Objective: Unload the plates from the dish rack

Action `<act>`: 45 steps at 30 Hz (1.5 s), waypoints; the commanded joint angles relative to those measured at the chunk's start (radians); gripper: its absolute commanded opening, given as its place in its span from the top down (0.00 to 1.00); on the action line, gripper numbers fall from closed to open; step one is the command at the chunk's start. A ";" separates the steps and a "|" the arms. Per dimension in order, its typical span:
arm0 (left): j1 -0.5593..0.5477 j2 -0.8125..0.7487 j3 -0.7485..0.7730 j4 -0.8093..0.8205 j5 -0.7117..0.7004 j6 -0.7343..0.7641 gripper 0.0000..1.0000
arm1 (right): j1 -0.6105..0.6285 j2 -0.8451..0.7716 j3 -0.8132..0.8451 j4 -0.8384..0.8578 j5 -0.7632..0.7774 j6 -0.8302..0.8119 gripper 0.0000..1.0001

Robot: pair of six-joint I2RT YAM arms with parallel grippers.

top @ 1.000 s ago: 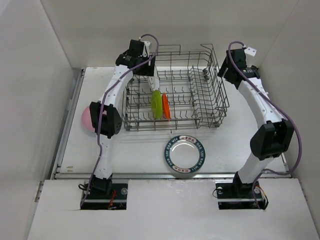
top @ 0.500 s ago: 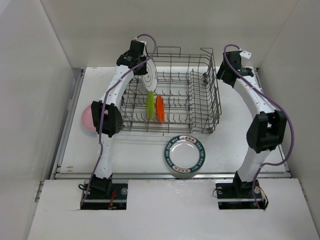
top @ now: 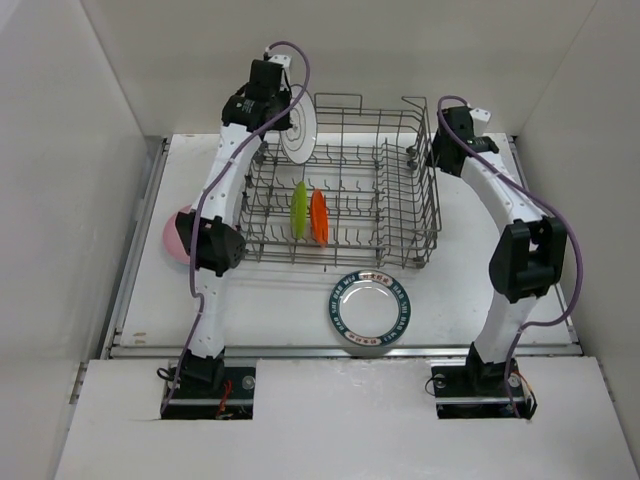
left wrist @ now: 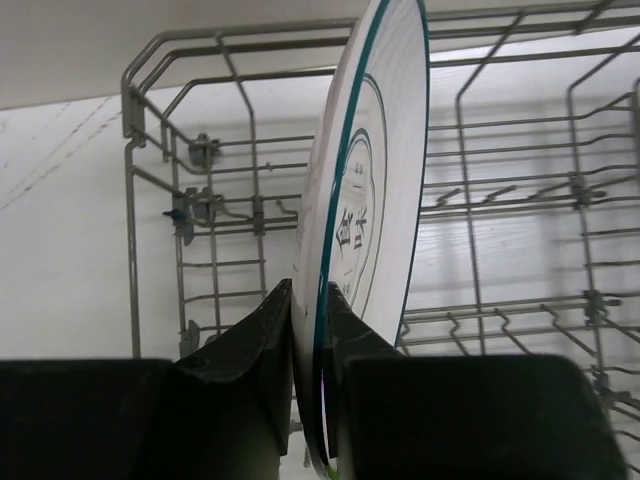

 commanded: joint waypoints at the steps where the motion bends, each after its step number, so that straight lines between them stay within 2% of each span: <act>1: -0.043 -0.126 0.062 0.074 0.100 -0.030 1.00 | 0.012 -0.083 0.032 0.003 0.005 -0.013 0.09; 6: -0.043 -0.195 0.091 0.054 0.031 -0.018 1.00 | 0.012 -0.161 0.023 -0.007 0.039 -0.022 0.09; 10: -0.043 -0.270 0.077 -0.006 0.031 -0.007 1.00 | 0.021 -0.252 0.023 -0.008 0.130 -0.022 0.09; 12: -0.043 -0.328 0.053 -0.032 0.086 -0.007 1.00 | 0.053 -0.312 0.023 -0.017 0.145 -0.042 0.09; 13: -0.022 -0.351 0.018 -0.046 0.190 -0.007 1.00 | 0.062 -0.333 0.023 -0.017 0.145 -0.051 0.09; 15: -0.005 -0.397 -0.039 -0.098 0.334 -0.007 1.00 | 0.093 -0.417 0.011 -0.017 0.013 -0.078 0.09; 16: 0.009 -0.452 -0.080 -0.112 0.469 -0.007 1.00 | 0.105 -0.451 -0.009 0.001 -0.060 -0.130 0.10; 17: 0.009 -0.480 -0.166 -0.144 0.528 0.023 1.00 | 0.117 -0.488 -0.035 0.040 -0.234 -0.156 0.12; 19: 0.009 -0.555 -0.243 -0.190 0.635 0.062 1.00 | 0.157 -0.580 -0.109 0.052 -0.407 -0.186 0.12; 20: 0.009 -0.577 -0.316 -0.234 0.756 0.100 1.00 | 0.189 -0.620 -0.150 0.064 -0.546 -0.186 0.17; 22: 0.009 -0.612 -0.378 -0.282 0.882 0.143 1.00 | 0.234 -0.649 -0.189 0.065 -0.643 -0.195 0.22; 23: 0.009 -0.644 -0.412 -0.303 0.993 0.169 1.00 | 0.257 -0.660 -0.204 0.054 -0.671 -0.195 0.25; 25: -0.002 -0.678 -0.504 -0.365 1.068 0.224 1.00 | 0.341 -0.695 -0.262 0.045 -0.696 -0.195 0.26; 30: -0.045 -0.778 -0.639 -0.515 1.099 0.445 1.00 | 0.475 -0.766 -0.384 0.045 -0.759 -0.160 0.26; 34: -0.045 -0.827 -0.761 -0.538 1.064 0.476 1.00 | 0.559 -0.824 -0.471 0.083 -0.759 -0.091 0.29; 39: -0.054 -0.879 -0.840 -0.551 1.054 0.502 1.00 | 0.657 -0.840 -0.568 0.153 -0.733 -0.005 0.39; 42: -0.054 -0.905 -0.840 -0.596 1.100 0.553 1.00 | 0.709 -0.831 -0.591 0.195 -0.711 0.035 0.49; 44: -0.054 -0.925 -0.849 -0.607 1.123 0.567 1.00 | 0.719 -0.821 -0.602 0.215 -0.711 0.059 0.51; 45: -0.054 -0.925 -0.858 -0.607 1.137 0.577 1.00 | 0.734 -0.821 -0.602 0.238 -0.701 0.069 0.55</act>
